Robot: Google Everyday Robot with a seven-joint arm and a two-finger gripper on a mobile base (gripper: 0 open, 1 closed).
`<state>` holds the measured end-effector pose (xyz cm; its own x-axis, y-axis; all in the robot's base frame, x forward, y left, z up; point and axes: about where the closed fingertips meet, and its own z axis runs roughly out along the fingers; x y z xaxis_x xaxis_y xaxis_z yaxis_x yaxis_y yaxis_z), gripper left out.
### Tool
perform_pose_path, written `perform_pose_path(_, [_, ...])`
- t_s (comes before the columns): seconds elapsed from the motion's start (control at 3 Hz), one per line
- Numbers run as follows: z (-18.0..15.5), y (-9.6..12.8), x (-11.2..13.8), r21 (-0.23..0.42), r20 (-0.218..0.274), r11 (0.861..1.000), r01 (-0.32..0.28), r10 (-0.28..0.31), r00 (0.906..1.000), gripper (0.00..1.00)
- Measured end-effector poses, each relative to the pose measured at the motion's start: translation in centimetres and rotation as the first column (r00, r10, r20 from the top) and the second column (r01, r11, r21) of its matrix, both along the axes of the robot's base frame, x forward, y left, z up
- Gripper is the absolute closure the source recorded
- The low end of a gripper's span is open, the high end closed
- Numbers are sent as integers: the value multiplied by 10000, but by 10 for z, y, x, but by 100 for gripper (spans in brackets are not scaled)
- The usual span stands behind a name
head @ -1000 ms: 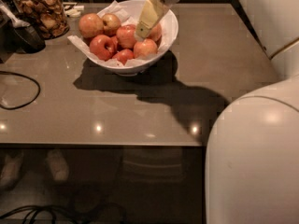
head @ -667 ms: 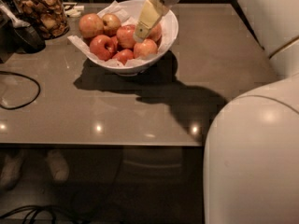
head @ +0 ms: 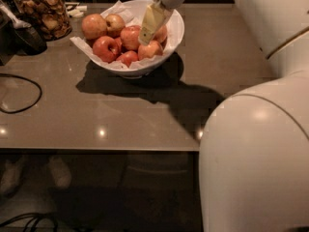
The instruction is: Pick apple from white bowl
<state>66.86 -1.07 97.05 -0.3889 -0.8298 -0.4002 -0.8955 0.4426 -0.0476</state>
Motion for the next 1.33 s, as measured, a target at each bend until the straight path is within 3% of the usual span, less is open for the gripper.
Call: perform_pose_path(1.33, [-28, -2, 6, -90, -616, 9996, 276, -281, 9977, 37])
